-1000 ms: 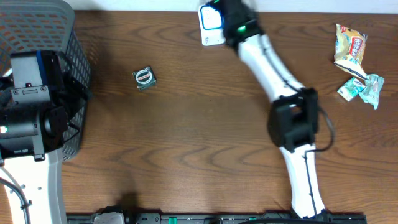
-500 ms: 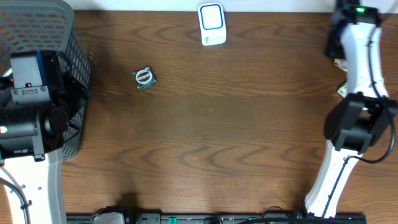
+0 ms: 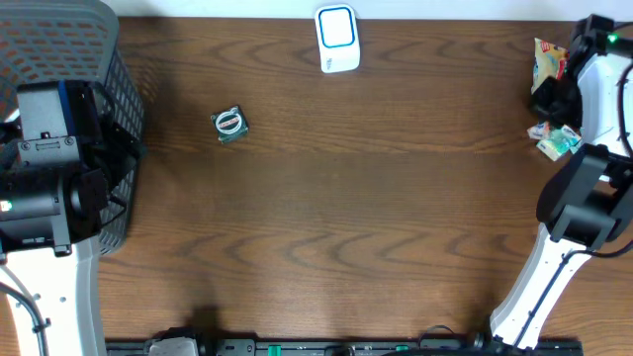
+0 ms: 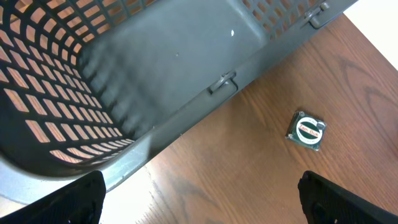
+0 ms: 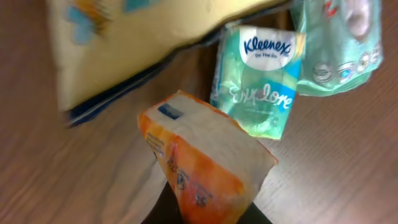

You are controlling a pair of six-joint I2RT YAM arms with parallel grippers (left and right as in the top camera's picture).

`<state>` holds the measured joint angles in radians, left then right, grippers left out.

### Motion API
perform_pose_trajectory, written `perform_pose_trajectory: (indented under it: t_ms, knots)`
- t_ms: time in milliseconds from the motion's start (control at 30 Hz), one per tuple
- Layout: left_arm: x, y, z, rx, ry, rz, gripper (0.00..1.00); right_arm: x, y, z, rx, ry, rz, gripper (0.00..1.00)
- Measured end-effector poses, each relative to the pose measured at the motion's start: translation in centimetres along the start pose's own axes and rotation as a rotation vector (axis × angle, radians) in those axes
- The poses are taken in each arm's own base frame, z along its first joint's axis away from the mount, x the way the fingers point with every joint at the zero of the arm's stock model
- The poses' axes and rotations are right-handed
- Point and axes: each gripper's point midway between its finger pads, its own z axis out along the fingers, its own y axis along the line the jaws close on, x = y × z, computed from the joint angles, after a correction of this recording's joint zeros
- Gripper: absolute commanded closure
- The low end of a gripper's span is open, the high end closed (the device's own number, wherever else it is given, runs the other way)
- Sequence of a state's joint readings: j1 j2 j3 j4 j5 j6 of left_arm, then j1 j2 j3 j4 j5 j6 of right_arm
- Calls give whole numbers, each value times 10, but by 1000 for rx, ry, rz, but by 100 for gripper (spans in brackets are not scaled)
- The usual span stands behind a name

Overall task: Scan the item barcode
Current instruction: 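Carry the orange packet right and drop it by the teal packets, then reach the right gripper left toward the green Zam-Buk tin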

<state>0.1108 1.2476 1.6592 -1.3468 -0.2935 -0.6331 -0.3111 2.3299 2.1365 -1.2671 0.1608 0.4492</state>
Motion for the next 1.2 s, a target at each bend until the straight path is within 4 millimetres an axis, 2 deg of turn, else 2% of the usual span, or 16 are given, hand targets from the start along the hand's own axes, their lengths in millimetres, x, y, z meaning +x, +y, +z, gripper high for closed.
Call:
perform_pose_trajectory:
  t_ms: [33,100,233,400,467,600,733,867,900,967,1033,1200]
  knots:
    - [0,0,0,0,0,0,2,2,-1,8,10,2,5,49]
    - [0,0,0,1,0,0,2,6,-3,19,23,13,8,40]
    - [0,0,0,0,0,0,2,4,-2,21,20,4,4,28]
    - [0,0,0,1,0,0,2,6,-1,7,12,21,-28,27]
    - [0,0,0,0,0,0,2,2,7,-4,-24,6,-34,31]
    - [0,0,0,0,0,0,3,6,31,-26,-126,-1,-61,39]
    - [0,0,0,1,0,0,2,21,68,-51,-255,6,-115,44]
    - [0,0,0,0,0,0,2,47,114,-66,-363,30,-198,44]
    - [0,0,0,1,0,0,2,55,126,-69,-383,34,-223,40]
    - [0,0,0,1,0,0,3,68,150,-76,-427,29,-275,20]
    - [0,0,0,1,0,0,3,83,182,-87,-492,9,-335,9]
    - [0,0,0,0,0,0,2,136,269,-123,-666,-67,-523,6]
